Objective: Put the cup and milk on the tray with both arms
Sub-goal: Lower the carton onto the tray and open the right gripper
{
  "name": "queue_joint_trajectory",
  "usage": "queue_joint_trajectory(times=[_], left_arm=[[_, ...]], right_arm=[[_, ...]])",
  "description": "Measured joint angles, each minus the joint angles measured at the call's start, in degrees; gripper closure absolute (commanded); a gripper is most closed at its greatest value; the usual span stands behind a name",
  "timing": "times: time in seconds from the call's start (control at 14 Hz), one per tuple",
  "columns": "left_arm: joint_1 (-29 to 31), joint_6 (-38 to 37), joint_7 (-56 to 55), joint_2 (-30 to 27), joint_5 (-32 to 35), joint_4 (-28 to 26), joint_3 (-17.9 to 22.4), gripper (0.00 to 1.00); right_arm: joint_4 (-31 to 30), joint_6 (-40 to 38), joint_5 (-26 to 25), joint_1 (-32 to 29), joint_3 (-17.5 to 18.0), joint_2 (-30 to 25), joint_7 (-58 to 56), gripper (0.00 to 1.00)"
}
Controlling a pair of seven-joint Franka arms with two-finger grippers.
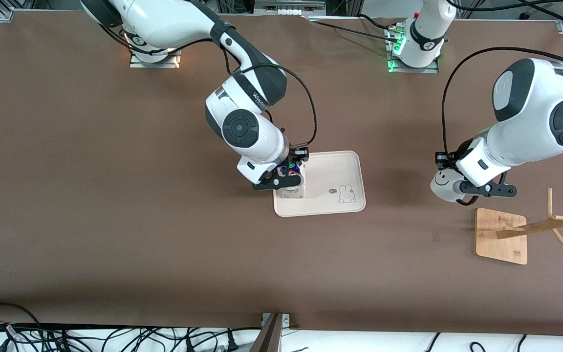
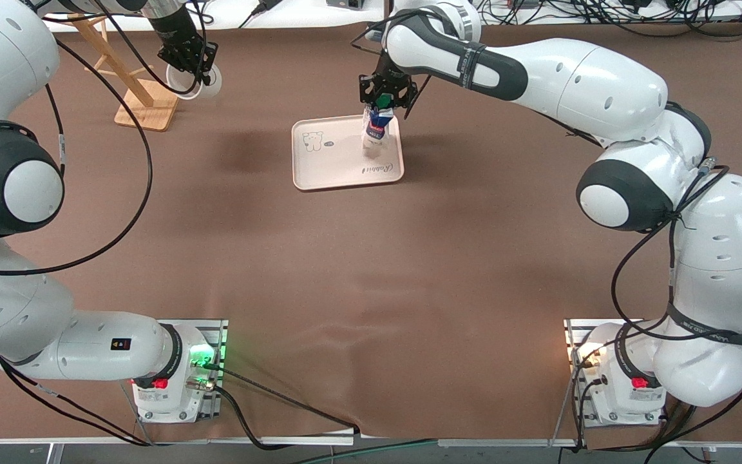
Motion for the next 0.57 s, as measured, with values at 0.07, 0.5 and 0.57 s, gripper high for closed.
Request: queue_joint_trajectory(times=[0.07,0.5,0.57], left_arm=[[0.0,0.0,0.0,0.0,0.0,0.0,0.0,1.0],[0.0,-0.03,0.0,0.03,0.0,0.04,-0.01,1.0],[0.0,-0.03,0.0,0.03,0.0,0.04,-0.01,1.0]], right_arm=[[0.0,0.01,0.0,-0.02,0.0,0.04,0.01,0.63],[-0.81,4.63,0.02,0.84,0.13,2.39,2.61,0.0],[-0.82,4.68,0.02,0.84,0.16,2.45,2.78,0.0]])
